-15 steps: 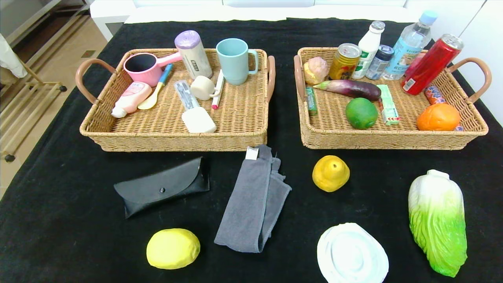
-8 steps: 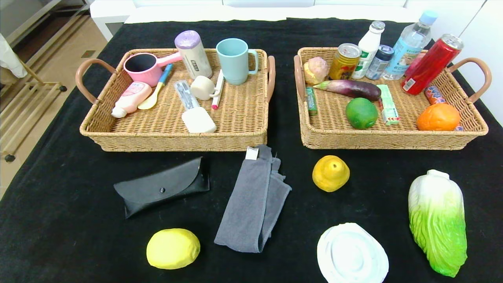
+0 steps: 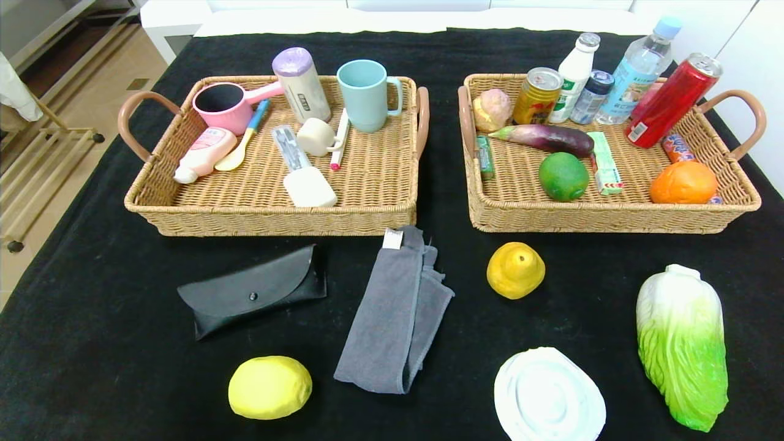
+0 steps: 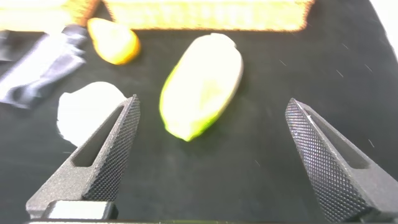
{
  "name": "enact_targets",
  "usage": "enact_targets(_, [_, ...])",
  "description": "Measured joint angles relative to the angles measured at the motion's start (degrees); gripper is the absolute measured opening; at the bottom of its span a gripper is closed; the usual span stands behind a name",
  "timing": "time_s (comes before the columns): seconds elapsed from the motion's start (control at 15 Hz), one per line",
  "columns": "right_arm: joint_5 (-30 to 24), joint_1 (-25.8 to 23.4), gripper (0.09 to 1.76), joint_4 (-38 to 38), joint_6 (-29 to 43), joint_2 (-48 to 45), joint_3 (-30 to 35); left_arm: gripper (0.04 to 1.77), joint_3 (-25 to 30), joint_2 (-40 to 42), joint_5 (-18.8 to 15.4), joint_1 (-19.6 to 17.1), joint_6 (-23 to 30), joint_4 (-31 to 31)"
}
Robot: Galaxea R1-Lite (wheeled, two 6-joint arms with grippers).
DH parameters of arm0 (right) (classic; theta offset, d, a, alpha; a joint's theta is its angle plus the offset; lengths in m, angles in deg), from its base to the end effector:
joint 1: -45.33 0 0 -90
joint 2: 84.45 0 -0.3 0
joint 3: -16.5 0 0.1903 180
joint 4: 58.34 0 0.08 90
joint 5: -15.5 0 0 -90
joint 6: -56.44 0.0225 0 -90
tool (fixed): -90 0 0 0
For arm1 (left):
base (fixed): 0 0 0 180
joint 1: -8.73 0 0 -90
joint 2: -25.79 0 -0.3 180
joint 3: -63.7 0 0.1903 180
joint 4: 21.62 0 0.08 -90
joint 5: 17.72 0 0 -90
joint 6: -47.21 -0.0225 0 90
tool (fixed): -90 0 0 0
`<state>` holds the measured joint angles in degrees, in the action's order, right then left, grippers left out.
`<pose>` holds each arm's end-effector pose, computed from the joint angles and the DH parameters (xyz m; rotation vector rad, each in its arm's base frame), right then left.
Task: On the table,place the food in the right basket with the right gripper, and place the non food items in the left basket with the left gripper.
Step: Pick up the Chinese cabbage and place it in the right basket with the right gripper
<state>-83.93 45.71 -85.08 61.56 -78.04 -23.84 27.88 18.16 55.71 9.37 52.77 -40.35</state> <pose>-0.0389 0.0034 0.1525 0.0791 -0.1175 0.1765 -0.0295 -0.0061 0.1464 -0.0731 -0.1494 -0.3074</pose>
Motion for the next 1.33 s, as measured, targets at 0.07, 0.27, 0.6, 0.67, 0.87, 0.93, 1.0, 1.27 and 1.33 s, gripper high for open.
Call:
enact_targets(0.07, [-1.7, 0.0, 1.71, 0.1, 0.0, 2.3, -1.8, 1.72, -1.7, -3.1, -1.4, 0.7, 0.1, 1.6])
enact_targets(0.27, [-10.4, 0.0, 1.71, 5.8, -0.2, 10.3, -4.6, 1.72, -7.9, -13.8, -5.3, 3.4, 0.3, 4.4])
enact_targets(0.6, [-14.6, 2.3, 1.71, 14.9, 0.1, 26.8, -7.5, 1.72, -18.2, -29.4, -8.8, 15.1, 0.5, 2.9])
enact_targets(0.67, [-13.6, 5.2, 1.71, 15.4, 0.0, 29.6, -8.3, 1.72, -19.5, -32.0, -8.5, 17.8, 0.4, 2.9])
enact_targets(0.87, [-3.0, 18.0, 1.71, 16.1, -0.1, 36.6, -10.5, 1.72, -23.5, -39.4, -8.3, 21.9, 0.0, 3.3])
enact_targets(0.93, [1.6, 22.3, 1.71, 16.3, -0.2, 39.1, -11.5, 1.72, -24.6, -41.5, -8.2, 23.8, -0.2, 3.4])
enact_targets(1.0, [3.9, 25.0, 1.71, 16.8, -0.4, 41.4, -12.7, 1.72, -25.9, -43.2, -8.0, 25.4, -0.3, 3.2])
enact_targets(1.27, [5.8, 28.1, 1.71, 18.2, -0.7, 47.7, -14.7, 1.72, -30.3, -48.4, -8.0, 28.2, -2.3, 2.5])
enact_targets(1.33, [5.8, 28.2, 1.71, 18.1, -0.7, 48.4, -14.8, 1.72, -30.2, -49.0, -7.9, 28.4, -2.4, 2.6])
